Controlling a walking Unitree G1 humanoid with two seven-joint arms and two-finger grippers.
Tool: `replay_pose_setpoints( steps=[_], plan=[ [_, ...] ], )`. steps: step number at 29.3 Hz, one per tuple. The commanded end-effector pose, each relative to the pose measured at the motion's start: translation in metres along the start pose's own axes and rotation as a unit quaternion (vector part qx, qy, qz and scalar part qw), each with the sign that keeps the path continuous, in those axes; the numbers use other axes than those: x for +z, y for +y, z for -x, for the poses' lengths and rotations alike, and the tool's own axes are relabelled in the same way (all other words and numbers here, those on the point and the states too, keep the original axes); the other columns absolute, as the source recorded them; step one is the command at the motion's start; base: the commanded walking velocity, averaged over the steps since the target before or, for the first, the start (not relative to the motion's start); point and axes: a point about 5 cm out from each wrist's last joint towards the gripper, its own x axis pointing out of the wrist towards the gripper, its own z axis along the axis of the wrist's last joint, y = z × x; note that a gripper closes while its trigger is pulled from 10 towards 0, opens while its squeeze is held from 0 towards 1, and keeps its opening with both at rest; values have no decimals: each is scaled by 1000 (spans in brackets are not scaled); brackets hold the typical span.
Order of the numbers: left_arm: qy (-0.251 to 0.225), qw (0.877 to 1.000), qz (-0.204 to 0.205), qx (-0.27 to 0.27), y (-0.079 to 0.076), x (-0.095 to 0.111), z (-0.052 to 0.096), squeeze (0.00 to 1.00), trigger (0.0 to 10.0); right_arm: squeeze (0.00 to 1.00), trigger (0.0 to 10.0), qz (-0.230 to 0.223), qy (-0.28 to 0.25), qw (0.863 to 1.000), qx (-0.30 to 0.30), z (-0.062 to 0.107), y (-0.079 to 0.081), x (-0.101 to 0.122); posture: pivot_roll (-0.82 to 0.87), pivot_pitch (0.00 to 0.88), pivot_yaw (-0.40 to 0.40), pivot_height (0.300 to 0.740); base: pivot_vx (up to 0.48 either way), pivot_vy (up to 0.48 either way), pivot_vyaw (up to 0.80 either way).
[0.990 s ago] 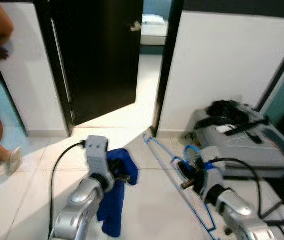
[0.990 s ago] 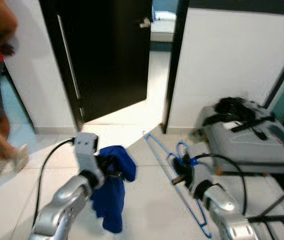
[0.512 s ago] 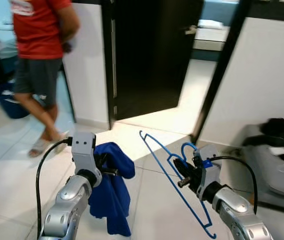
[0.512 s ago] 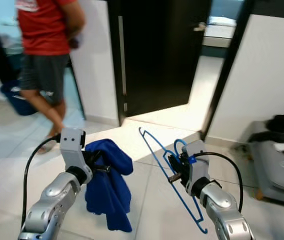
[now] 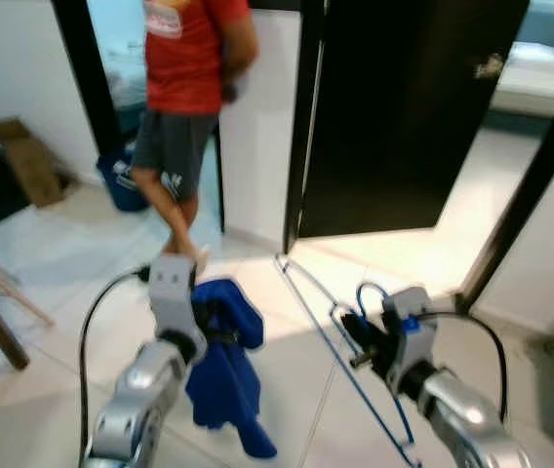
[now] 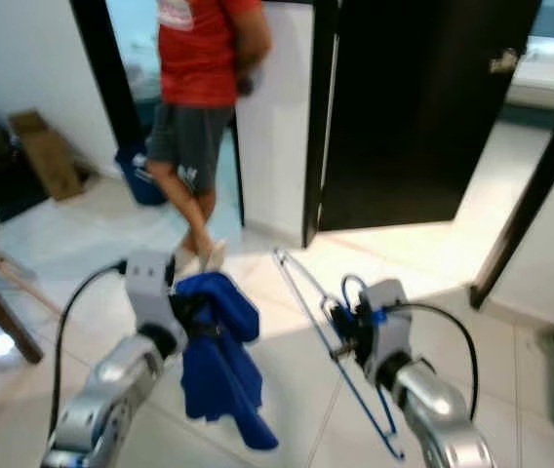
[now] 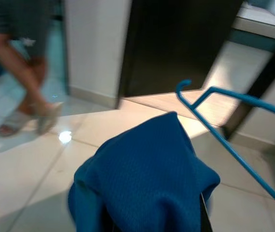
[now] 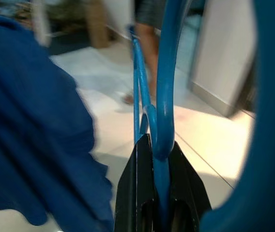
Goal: Hang hanger
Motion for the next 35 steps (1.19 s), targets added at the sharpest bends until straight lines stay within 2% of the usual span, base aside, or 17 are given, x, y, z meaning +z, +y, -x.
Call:
replay_pose_setpoints(
  steps=[1, 12, 14, 19, 35],
  plan=[
    [-4, 1000, 0, -4, 0, 3, 0, 0, 10000, 0, 10000, -5, 4, 1000, 0, 2, 0, -1, 5, 0, -17, 740, 0, 0, 781],
    [-24, 999, -12, 20, 10, 11, -4, 0, 10000, 0, 10000, -5, -5, 1000, 25, 2, 9, 2, -3, 0, -4, 740, 0, 0, 774],
    [-33, 999, -3, 38, 16, 14, -5, 0, 10000, 0, 10000, -6, -5, 1000, 18, 3, 8, 3, -5, 0, -2, 740, 480, 0, 0],
    [-38, 998, -11, 40, 17, 16, -5, 0, 10000, 0, 10000, 11, -8, 999, 38, 4, 13, 6, -2, 0, 1, 740, 480, 0, 334],
    [-54, 997, -20, 49, 19, 25, -8, 0, 10000, 0, 10000, 12, -21, 999, 38, 3, 14, 9, 1, 0, 4, 740, 480, 0, 712]
  ],
)
